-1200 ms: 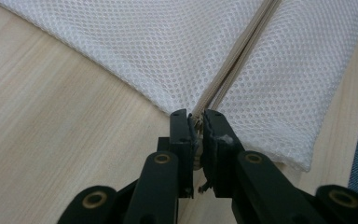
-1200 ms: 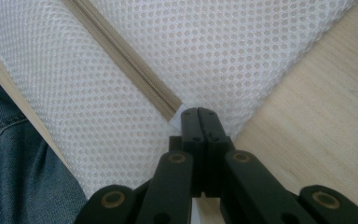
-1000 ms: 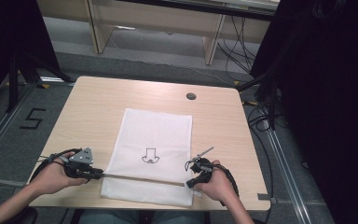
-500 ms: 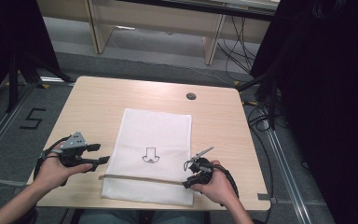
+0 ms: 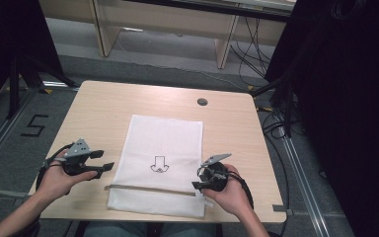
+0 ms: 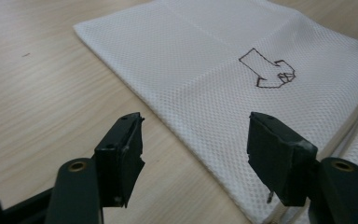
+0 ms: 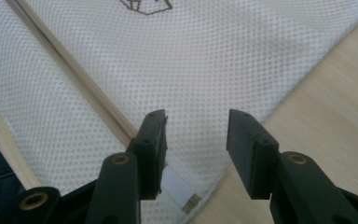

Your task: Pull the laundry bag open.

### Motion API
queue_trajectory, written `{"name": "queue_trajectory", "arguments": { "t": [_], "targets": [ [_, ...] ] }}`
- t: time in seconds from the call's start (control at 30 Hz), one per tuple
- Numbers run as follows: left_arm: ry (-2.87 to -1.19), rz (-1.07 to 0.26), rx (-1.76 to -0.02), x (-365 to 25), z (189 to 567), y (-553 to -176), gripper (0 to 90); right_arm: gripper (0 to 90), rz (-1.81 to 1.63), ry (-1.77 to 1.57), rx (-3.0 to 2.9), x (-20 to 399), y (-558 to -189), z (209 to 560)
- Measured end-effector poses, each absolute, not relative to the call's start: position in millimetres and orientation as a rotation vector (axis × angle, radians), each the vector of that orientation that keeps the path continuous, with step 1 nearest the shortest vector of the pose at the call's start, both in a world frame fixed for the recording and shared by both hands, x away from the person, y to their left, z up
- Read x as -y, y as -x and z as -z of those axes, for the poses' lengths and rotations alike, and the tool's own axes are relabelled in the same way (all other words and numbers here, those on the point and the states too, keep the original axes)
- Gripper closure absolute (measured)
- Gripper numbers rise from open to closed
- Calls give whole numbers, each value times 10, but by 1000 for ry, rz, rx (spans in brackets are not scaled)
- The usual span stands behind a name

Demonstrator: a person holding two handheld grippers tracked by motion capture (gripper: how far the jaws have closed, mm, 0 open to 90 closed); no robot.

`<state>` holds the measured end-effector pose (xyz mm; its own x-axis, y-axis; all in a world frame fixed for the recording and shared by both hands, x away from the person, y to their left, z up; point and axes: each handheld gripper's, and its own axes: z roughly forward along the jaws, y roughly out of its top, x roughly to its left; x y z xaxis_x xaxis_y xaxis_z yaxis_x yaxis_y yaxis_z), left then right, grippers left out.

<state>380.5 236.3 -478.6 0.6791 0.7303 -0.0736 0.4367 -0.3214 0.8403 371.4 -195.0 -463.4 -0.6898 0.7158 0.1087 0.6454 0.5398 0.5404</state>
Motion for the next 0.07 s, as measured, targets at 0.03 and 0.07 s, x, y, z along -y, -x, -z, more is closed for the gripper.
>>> {"name": "queue_trajectory", "arguments": {
  "t": [0.03,0.07],
  "targets": [
    [-1974,-402,-911,-2377,4788,-3807,360,584,-849,-1199,-2643,1963,-3711,4621],
    [-1973,-399,-911,-2383,4793,-3810,360,584,-849,-1199,-2643,1963,-3711,4621]
  ]
}}
